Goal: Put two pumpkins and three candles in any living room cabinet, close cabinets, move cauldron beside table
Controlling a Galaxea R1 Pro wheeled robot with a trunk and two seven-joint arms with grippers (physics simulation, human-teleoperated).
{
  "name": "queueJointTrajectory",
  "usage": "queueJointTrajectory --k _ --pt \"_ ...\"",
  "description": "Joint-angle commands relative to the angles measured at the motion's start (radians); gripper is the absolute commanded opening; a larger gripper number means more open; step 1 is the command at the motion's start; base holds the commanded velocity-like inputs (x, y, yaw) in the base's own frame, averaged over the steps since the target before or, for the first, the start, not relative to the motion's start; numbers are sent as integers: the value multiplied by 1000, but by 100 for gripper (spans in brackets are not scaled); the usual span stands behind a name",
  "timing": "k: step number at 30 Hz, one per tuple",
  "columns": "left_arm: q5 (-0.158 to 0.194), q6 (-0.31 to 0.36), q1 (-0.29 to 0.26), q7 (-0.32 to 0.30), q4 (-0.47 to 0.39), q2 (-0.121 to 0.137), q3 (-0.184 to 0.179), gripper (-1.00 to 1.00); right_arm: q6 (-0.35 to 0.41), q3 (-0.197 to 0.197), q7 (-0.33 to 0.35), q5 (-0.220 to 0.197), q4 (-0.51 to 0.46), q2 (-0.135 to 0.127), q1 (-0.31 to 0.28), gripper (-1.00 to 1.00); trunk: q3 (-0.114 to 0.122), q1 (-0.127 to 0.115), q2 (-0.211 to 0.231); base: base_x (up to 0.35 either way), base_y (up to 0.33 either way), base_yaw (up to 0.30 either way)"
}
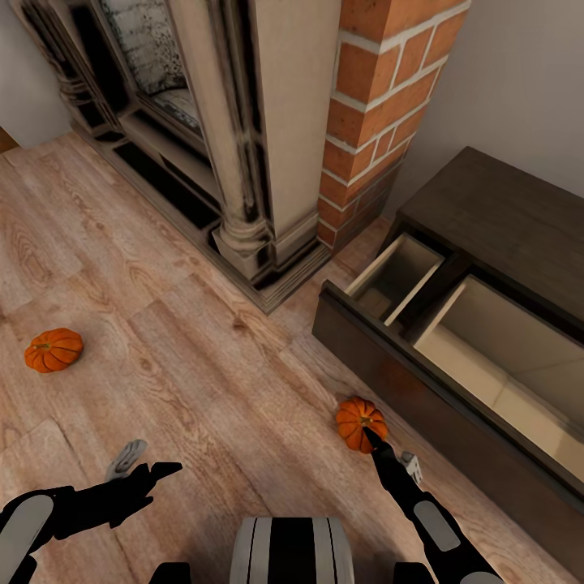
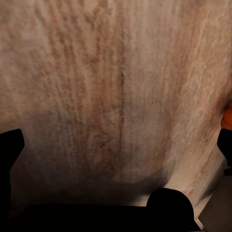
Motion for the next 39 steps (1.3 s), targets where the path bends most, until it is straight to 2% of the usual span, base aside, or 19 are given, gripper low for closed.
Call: queueJointTrajectory --k 1,8,21,23,24,26,29,39 --pt "0 0 0 0 0 0 0 100 0 -1 -1 0 1 0 0 -100 0 0 0 0 0 0" --pt "0 0 0 -1 0 0 0 100 1 -1 -1 0 1 0 0 -100 0 0 0 0 0 0" --pt "-1 -1 0 1 0 2 4 100 10 2 -1 0 1 0 -4 -100 50 -6 3 0 0 0" --pt "-2 -1 0 2 1 2 12 100 13 16 -1 -1 1 0 -7 -100 58 -7 4 0 0 0" --pt "-2 -1 0 4 1 2 24 100 17 36 -1 -1 1 -1 -9 -100 62 -7 4 0 0 0" --pt "-2 -1 0 9 2 2 49 100 51 104 -5 -2 1 -4 -20 -100 62 -7 4 0 0 0" --pt "-2 0 0 12 3 3 74 100 95 156 -7 -2 2 -3 -40 -100 62 -7 4 0 0 0" --pt "6 -1 0 11 4 4 90 100 160 172 -77 -1 1 1 -47 -100 62 -7 4 -96 0 0"
